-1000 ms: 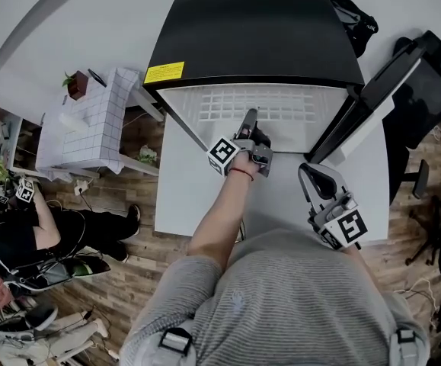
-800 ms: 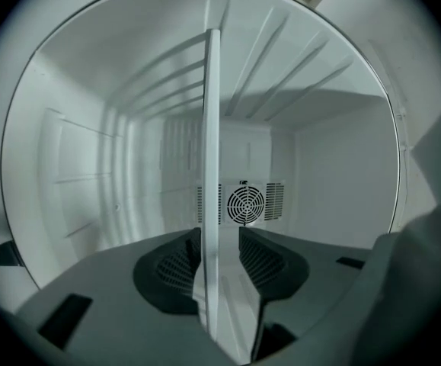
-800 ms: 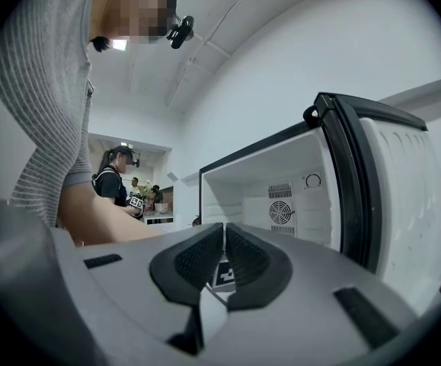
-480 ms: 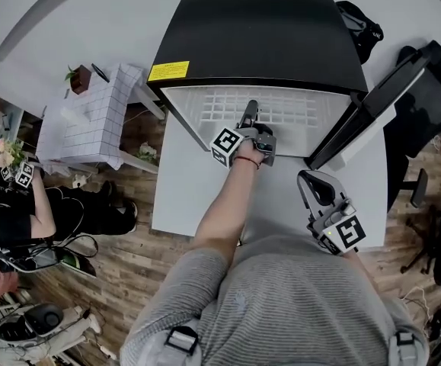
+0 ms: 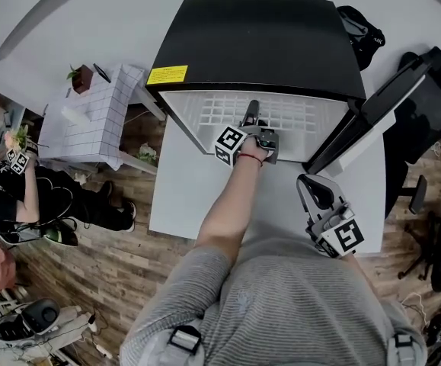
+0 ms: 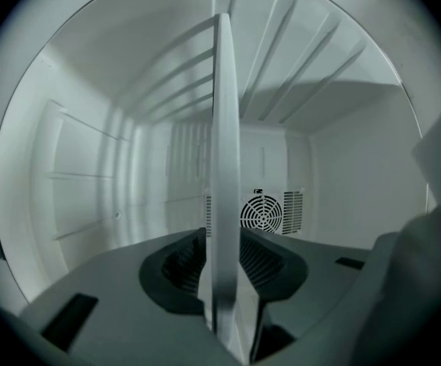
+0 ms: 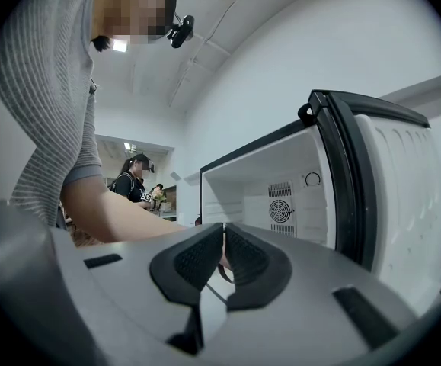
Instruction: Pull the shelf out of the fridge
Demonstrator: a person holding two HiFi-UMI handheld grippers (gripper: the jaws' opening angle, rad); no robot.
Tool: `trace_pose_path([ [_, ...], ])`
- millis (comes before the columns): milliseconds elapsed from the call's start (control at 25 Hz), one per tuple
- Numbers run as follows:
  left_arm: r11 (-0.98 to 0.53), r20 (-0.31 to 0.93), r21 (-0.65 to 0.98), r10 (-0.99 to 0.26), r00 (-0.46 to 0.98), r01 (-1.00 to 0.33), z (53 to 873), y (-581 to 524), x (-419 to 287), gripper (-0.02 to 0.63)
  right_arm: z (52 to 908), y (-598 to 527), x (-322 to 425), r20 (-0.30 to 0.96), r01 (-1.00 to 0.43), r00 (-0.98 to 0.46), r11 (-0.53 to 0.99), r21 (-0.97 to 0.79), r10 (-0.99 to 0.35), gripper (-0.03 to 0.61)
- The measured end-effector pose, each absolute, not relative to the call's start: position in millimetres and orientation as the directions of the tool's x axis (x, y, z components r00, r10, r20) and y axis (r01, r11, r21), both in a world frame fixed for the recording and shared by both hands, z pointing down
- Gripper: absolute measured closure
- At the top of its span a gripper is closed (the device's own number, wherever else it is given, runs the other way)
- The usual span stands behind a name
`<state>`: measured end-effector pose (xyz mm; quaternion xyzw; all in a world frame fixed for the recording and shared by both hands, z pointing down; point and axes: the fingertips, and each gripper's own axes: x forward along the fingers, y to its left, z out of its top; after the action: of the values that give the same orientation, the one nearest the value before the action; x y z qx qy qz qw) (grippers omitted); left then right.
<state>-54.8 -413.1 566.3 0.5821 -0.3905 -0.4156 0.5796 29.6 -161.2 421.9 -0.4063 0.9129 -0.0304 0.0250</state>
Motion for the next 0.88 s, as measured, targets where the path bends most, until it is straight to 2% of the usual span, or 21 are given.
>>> trace_pose_path([
  [240,0.007,0.003,1.000,-0.952,0.307,0.012,571.1,-413.9,-58.0,0.574,422.2,-162.2,36.7,-0.016,-0.747,-0.661,0.660,-0.083,-0.750,0.565],
  [880,0.005,-0.003,1.000,-0.957,0.290,0.026,572.5,-413.8,-58.6,0.577,421.2,-160.7,33.7,-0.024,-0.745,-0.663,0.663,-0.077,-0.748,0.565],
])
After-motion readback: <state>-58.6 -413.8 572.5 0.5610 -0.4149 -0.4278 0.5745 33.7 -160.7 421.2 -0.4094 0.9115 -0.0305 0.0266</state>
